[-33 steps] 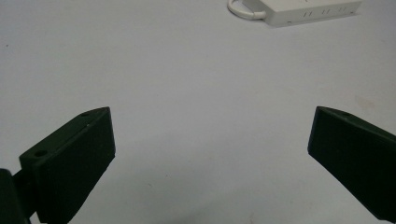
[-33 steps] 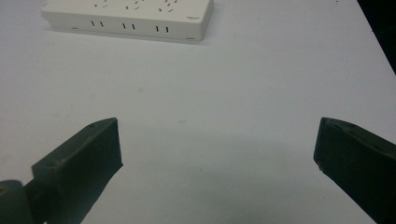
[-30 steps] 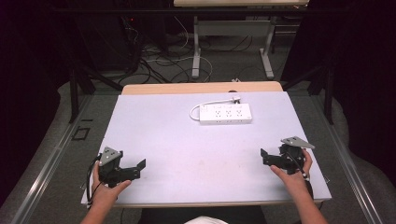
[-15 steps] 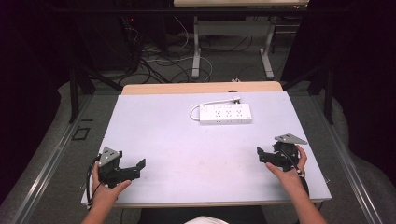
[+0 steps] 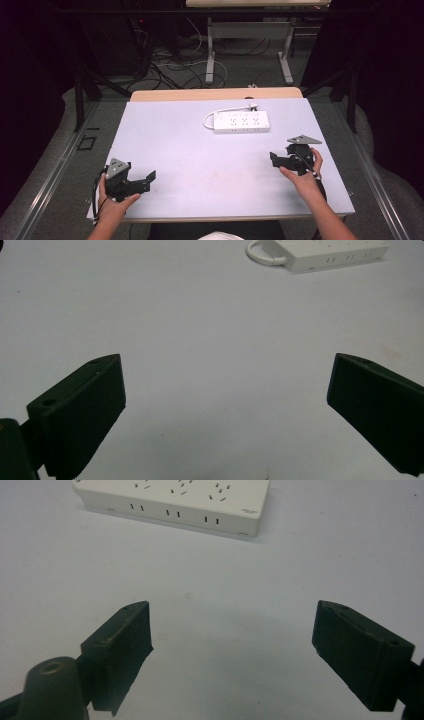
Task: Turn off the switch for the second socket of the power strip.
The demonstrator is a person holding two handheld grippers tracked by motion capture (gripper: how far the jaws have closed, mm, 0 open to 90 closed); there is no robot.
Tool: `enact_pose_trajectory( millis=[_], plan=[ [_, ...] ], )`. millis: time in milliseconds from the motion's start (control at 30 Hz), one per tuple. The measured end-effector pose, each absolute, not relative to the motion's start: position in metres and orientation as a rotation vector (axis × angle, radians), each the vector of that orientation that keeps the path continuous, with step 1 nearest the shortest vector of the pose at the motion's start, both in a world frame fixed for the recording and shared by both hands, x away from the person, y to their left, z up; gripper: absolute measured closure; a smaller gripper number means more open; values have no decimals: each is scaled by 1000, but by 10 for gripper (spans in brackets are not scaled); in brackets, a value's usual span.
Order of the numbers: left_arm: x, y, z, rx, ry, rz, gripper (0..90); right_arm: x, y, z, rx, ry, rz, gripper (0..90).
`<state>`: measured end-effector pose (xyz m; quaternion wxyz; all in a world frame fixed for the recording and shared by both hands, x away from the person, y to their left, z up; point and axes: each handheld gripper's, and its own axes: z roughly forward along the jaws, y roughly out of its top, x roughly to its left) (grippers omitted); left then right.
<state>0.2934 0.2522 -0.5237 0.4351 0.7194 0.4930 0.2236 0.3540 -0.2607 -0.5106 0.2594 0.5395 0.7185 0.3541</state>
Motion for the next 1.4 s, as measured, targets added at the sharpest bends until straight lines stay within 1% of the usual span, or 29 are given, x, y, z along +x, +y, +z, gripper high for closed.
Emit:
enact_pose_trajectory(
  millis=[500,600,700,967,1033,1067,1400],
  plan=[
    [291,254,-524,1777,1246,561,24,374,-244,-487,1428,2003,1003,161],
    [291,254,-524,1777,1244,561,24,377,-242,-482,1405,2017,986,192],
    [291,254,-524,1777,1245,563,24,379,-241,-479,1395,2026,973,205],
    [292,253,-525,1782,1242,564,24,386,-235,-471,1381,2043,959,215],
    [292,253,-525,1783,1244,562,24,387,-235,-470,1371,2046,956,222],
    [292,253,-525,1782,1244,562,24,388,-233,-467,1360,2054,954,242],
    [292,253,-525,1781,1244,561,24,398,-225,-461,1284,2104,931,262]
  ],
)
